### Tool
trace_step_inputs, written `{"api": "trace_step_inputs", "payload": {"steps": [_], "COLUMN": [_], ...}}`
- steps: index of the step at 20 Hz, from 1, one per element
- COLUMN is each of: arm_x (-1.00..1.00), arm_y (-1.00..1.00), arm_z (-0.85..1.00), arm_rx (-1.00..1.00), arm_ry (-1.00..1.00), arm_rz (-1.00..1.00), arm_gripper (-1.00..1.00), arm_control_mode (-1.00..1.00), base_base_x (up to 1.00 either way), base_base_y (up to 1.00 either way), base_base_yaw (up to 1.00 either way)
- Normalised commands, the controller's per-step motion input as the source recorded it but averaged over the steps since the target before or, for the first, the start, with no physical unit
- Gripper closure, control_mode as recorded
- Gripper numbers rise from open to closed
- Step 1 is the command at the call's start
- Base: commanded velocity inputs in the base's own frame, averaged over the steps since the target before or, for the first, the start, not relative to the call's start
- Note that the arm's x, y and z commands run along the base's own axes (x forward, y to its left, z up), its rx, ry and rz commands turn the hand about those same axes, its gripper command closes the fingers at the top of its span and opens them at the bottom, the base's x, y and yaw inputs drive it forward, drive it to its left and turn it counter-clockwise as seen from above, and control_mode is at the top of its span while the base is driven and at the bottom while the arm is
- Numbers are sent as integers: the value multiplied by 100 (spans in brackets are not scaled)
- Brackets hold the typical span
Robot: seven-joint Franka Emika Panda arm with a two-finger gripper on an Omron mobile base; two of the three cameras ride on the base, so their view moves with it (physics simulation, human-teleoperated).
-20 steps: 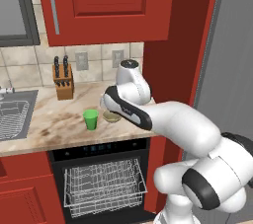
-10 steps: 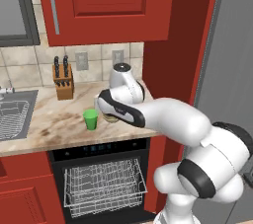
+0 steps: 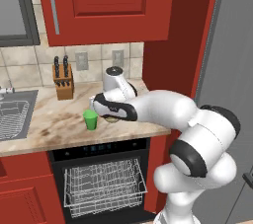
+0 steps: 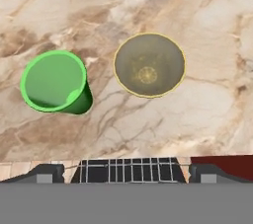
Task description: Pick up the cup and bowl from the counter, place them in the dishwasher, and close the dishwasher door.
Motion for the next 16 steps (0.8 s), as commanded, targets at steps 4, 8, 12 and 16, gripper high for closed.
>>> {"api": "trace_step_inputs", "payload": {"steps": [4,8,12,16], "arm_x": [37,36,35,33], "arm_y": [21,16,15,18], "arm_z": [-25,-16,-15,-21], "arm_rx": [-2,-2,-1,0], "arm_ry": [0,0,0,0], "arm_rz": [-1,-1,-1,0], "arm_gripper": [-100,-100,-100,-100], "arm_control_mode": [-100,-100,-100,-100], "base_base_x": [0,0,0,0], "base_base_y": [0,0,0,0], "base_base_yaw": [0,0,0,0]}}
